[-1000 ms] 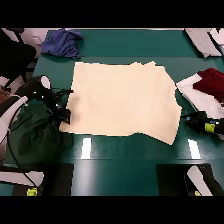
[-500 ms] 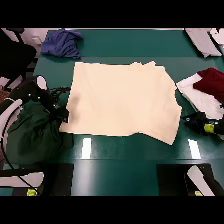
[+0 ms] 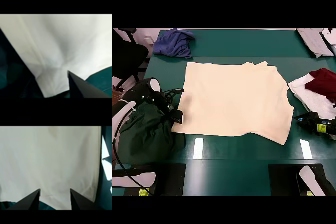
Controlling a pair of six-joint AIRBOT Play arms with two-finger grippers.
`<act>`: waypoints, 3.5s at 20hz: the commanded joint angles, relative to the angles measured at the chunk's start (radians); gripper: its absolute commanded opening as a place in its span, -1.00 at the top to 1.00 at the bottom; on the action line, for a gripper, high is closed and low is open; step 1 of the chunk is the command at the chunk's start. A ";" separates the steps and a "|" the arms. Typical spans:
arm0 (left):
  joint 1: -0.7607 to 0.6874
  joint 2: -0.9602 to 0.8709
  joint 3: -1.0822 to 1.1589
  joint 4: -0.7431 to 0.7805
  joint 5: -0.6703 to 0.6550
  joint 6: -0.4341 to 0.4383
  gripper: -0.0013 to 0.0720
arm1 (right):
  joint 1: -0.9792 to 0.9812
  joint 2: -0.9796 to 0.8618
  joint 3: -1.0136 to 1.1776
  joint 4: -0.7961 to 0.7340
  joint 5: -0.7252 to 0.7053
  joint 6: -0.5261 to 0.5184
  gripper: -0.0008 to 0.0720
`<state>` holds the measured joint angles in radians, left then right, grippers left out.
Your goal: Fold the shirts.
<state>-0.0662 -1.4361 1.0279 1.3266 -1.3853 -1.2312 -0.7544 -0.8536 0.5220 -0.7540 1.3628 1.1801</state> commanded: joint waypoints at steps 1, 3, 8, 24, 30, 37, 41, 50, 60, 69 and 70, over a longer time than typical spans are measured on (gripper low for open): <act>0.000 -0.002 -0.017 -0.073 -0.013 0.021 -0.38 | 0.001 0.024 0.001 0.002 -0.002 0.000 -0.23; 0.000 -0.002 -0.017 -0.091 -0.012 0.021 -0.13 | 0.001 0.031 0.001 0.002 -0.002 0.005 -0.23; 0.000 -0.002 -0.017 -0.096 -0.013 0.036 0.70 | 0.001 0.031 0.002 0.003 0.002 0.005 -0.23; 0.100 0.002 0.024 0.011 -0.187 -0.142 -0.52 | 0.040 0.031 0.001 -0.082 -0.002 0.042 -0.23; 0.169 0.000 -0.035 -0.150 -0.162 -0.121 -0.52 | 0.071 0.031 0.002 -0.087 -0.009 0.042 -0.23; 0.169 0.002 -0.116 -0.214 -0.157 -0.095 -0.51 | 0.071 0.031 0.002 -0.085 -0.013 0.042 -0.23; 0.169 0.002 -0.117 -0.236 -0.154 -0.080 -0.19 | 0.071 0.031 0.002 -0.085 -0.011 0.042 -0.23; 0.045 0.001 -0.127 -0.214 -0.088 -0.073 0.89 | 0.071 0.031 0.002 -0.077 -0.001 0.042 -0.23; 0.045 0.002 0.068 -0.211 -0.176 -0.080 0.90 | 0.026 0.029 0.004 -0.259 -0.031 0.115 -0.32; 0.045 0.002 0.068 -0.211 -0.142 -0.069 0.90 | 0.077 -0.279 0.004 -0.157 -0.069 0.095 -0.71; 0.045 0.002 0.068 -0.211 -0.141 -0.069 0.90 | 0.093 -0.320 0.004 -0.122 -0.073 0.085 -0.71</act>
<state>-0.0204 -1.4349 1.0946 1.1152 -1.5364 -1.3037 -0.7017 -1.0718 0.5255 -0.9512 1.3159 1.2873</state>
